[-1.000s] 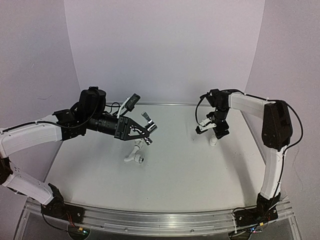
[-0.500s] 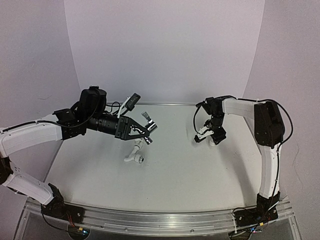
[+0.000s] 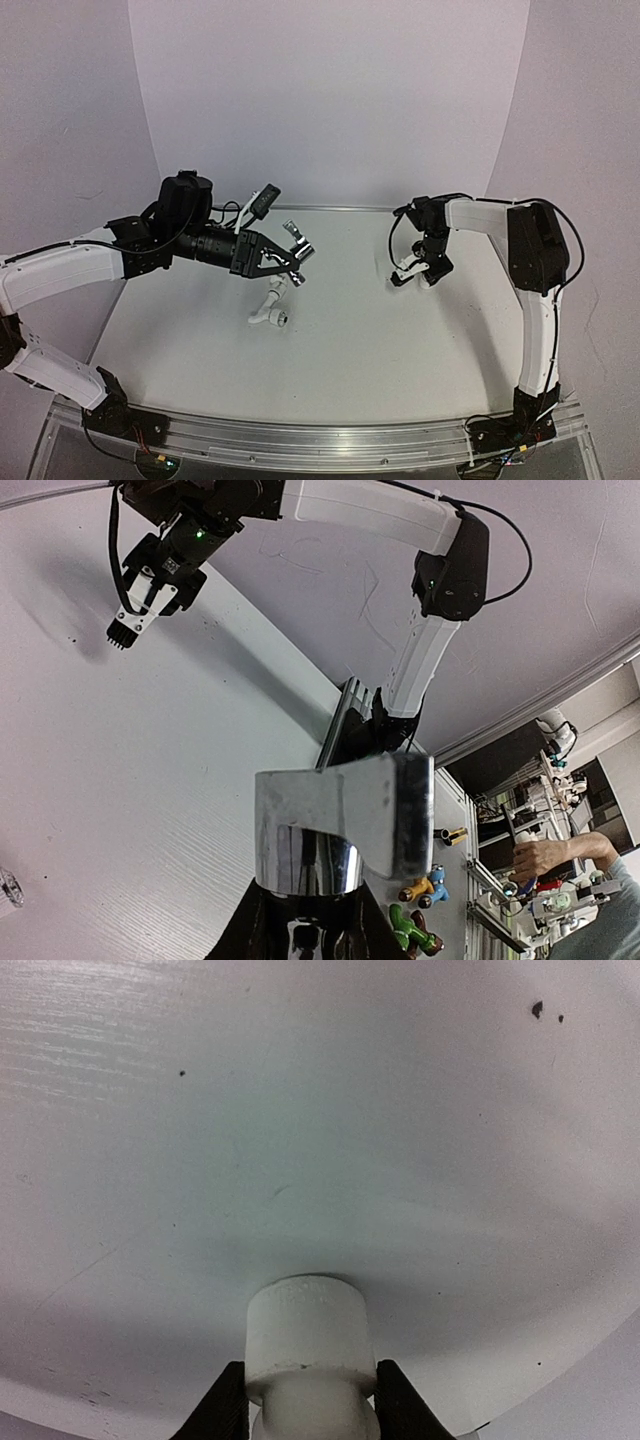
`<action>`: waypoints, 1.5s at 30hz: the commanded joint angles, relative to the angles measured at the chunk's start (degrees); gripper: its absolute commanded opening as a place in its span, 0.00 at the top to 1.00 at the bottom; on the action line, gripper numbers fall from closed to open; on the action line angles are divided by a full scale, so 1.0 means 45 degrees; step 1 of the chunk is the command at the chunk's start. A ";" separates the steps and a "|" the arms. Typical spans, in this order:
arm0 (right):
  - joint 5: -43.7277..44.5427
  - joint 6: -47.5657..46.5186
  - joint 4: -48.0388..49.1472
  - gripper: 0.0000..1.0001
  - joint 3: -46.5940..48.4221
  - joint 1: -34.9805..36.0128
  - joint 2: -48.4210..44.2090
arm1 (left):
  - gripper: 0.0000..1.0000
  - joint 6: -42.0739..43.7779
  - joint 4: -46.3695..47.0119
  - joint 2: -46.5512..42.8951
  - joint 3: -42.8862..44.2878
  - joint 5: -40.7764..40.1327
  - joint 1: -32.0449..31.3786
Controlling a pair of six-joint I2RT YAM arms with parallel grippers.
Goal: Install the water faucets
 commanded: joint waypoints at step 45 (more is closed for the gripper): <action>-0.7847 0.6776 1.0245 1.00 -0.4059 0.6207 -1.1635 | 1.00 -0.7761 1.3851 -0.0962 -0.2563 -0.5416 -0.0423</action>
